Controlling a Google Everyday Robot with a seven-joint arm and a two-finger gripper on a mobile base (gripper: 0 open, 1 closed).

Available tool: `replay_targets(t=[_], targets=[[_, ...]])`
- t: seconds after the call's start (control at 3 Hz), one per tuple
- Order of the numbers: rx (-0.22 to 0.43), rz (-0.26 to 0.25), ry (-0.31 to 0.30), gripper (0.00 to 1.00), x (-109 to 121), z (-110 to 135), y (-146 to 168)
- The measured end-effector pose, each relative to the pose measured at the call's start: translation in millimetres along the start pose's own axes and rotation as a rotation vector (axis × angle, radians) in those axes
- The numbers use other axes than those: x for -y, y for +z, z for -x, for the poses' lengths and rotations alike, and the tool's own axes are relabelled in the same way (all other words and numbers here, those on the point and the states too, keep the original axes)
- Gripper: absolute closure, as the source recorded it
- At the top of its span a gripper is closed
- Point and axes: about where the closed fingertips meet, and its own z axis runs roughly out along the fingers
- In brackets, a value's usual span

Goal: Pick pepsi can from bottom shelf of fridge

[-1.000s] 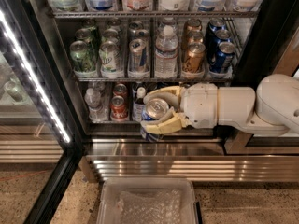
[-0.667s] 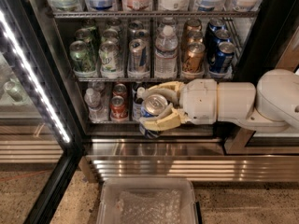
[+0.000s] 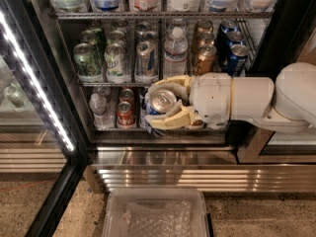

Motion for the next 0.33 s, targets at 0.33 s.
replay_targets(t=[0.33], targets=[[0.011,-0.010,-0.018,1.00,4.7,7.9,-1.3]])
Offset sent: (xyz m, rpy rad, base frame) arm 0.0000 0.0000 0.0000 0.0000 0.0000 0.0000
